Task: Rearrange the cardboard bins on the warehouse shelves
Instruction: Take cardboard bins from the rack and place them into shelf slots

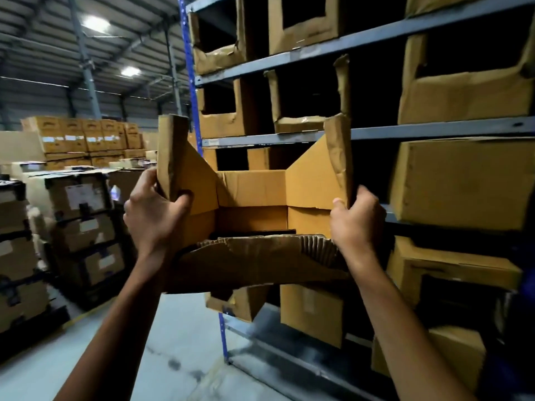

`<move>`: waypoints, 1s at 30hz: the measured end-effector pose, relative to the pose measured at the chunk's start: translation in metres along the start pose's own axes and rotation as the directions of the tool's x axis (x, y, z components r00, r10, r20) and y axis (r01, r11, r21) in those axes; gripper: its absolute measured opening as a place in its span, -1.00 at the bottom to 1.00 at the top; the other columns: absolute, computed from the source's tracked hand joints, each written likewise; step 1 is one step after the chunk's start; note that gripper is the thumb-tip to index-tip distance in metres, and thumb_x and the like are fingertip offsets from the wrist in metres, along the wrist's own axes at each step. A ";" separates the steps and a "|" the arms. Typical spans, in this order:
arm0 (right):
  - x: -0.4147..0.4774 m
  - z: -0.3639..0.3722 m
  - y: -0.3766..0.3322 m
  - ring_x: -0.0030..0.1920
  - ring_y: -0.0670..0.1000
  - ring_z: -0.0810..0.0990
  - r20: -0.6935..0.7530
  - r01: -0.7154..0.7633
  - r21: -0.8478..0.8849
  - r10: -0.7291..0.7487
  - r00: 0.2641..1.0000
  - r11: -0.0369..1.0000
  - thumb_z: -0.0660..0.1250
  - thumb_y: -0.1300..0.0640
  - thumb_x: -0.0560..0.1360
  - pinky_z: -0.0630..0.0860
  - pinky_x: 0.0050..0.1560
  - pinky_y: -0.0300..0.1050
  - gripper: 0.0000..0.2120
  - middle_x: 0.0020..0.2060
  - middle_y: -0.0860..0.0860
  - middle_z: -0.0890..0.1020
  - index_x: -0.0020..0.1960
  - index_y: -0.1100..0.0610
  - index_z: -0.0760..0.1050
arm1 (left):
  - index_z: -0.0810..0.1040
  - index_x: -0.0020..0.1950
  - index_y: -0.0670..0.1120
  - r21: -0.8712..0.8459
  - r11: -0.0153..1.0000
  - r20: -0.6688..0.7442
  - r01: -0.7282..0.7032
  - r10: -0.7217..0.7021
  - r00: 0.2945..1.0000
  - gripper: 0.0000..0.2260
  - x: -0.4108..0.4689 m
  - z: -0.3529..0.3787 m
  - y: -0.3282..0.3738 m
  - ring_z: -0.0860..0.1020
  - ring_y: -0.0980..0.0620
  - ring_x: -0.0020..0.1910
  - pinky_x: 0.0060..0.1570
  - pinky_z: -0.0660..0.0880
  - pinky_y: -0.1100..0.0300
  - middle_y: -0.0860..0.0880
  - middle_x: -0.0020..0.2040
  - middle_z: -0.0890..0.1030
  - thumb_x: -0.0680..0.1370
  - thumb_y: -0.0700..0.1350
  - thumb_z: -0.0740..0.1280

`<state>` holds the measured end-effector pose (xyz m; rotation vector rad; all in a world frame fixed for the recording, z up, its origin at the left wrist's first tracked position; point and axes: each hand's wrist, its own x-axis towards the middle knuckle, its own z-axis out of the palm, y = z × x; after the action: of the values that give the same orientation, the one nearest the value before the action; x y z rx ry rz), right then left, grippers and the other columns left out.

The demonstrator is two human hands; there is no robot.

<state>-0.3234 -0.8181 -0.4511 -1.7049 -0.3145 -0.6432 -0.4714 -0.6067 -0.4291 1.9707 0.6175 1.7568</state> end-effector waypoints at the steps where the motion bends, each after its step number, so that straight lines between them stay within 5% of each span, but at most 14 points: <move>1: 0.002 -0.009 0.000 0.15 0.14 0.60 -0.023 0.003 -0.017 -0.004 1.000 1.000 0.29 0.16 0.58 0.31 -0.15 -0.33 -0.79 0.13 0.12 0.63 0.18 0.19 0.52 | 0.53 0.17 -0.13 -0.032 0.999 0.013 -0.025 0.025 1.000 -0.45 0.000 0.005 0.004 0.61 -0.26 0.05 -0.01 0.54 -0.12 -0.20 0.02 0.65 0.26 0.11 0.31; 11: 0.013 -0.057 0.008 0.04 0.15 0.64 -0.214 0.004 -0.115 -0.028 0.976 0.993 0.32 0.14 0.56 0.58 -0.02 -0.06 -0.83 0.05 0.10 0.67 0.13 0.15 0.55 | 0.53 0.19 -0.16 -0.218 0.969 0.079 -0.117 0.137 0.987 -0.43 -0.010 0.049 0.028 0.61 -0.24 -0.03 -0.06 0.56 -0.10 -0.21 -0.01 0.64 0.28 0.13 0.33; 16: 0.015 -0.072 0.011 0.00 0.15 0.64 -0.299 0.000 -0.159 -0.048 0.953 0.987 0.32 0.16 0.55 0.47 -0.10 -0.17 -0.85 0.00 0.11 0.67 0.09 0.17 0.56 | 0.54 0.18 -0.11 -0.292 0.952 0.089 -0.087 0.118 0.989 -0.51 -0.012 0.068 0.032 0.62 -0.17 -0.10 -0.12 0.57 -0.09 -0.14 -0.09 0.65 0.28 0.04 0.35; 21: 0.020 -0.074 0.019 -0.07 0.14 0.66 -0.372 -0.001 -0.161 -0.059 0.926 0.987 0.33 0.15 0.54 0.59 -0.10 -0.07 -0.87 -0.04 0.10 0.68 0.06 0.14 0.57 | 0.54 0.19 -0.20 -0.347 0.932 0.095 -0.103 0.144 0.985 -0.49 -0.018 0.085 0.033 0.53 -0.03 -0.21 -0.25 0.39 0.20 -0.02 -0.15 0.55 0.30 0.02 0.35; 30: 0.018 -0.058 0.032 -0.08 0.06 0.62 -0.396 -0.007 -0.142 -0.050 0.917 0.990 0.30 0.15 0.57 0.45 -0.15 -0.17 -0.90 -0.06 0.07 0.65 0.05 0.14 0.55 | 0.54 0.17 -0.22 -0.470 0.877 0.114 -0.100 0.173 0.978 -0.47 -0.016 0.109 0.008 0.57 -0.06 -0.23 -0.29 0.48 0.15 -0.04 -0.14 0.57 0.32 0.08 0.30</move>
<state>-0.3062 -0.8843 -0.4602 -1.6571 0.0033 -1.0303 -0.3643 -0.6253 -0.4487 1.8135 -0.0053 1.6210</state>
